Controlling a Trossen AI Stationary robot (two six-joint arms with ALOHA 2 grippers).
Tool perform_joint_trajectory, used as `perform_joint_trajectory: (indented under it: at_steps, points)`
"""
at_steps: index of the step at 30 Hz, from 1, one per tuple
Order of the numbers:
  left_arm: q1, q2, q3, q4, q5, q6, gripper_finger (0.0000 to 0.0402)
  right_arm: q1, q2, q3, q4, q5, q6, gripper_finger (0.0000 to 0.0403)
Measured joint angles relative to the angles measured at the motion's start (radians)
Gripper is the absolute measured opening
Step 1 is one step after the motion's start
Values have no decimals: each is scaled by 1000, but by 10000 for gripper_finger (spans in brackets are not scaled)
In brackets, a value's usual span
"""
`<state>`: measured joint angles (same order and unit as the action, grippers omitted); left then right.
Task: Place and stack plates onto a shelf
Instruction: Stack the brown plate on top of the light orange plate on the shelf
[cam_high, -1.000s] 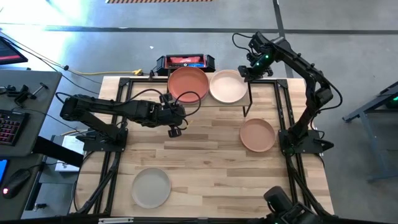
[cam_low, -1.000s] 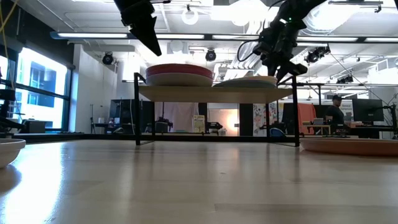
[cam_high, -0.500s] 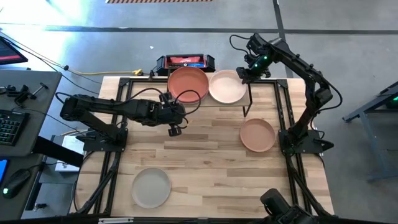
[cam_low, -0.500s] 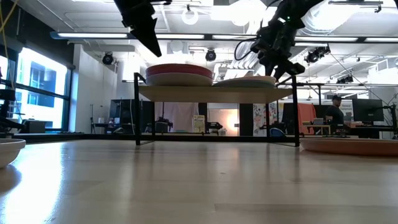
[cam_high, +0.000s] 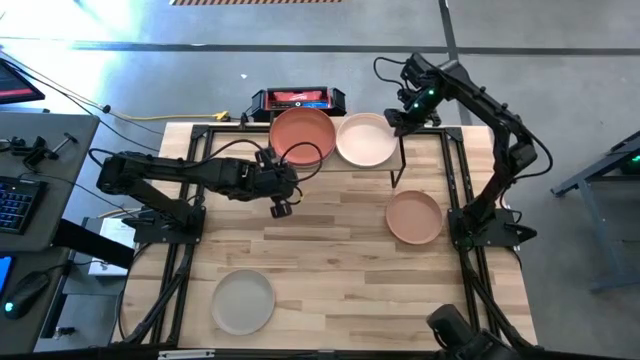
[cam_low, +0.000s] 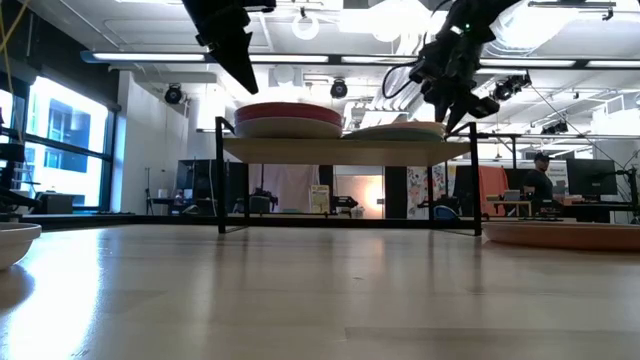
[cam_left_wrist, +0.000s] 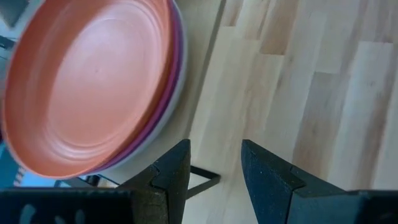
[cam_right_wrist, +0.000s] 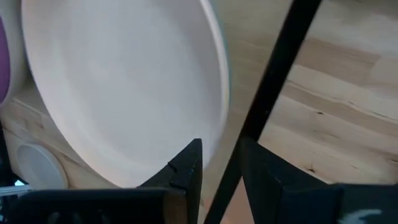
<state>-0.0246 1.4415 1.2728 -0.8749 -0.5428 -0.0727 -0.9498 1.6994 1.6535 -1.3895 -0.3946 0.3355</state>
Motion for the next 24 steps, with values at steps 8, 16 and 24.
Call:
perform_joint_trajectory:
  at_steps: [8,16,24]
  points:
    - [0,0,0,-77,57,-73,133,7,-86,0,-29,-3,4,87]
    - [-2,0,0,-193,174,-199,133,126,-190,1,-145,-1,4,87]
    - [-3,0,0,-261,226,-302,133,383,-216,1,-166,136,98,87]
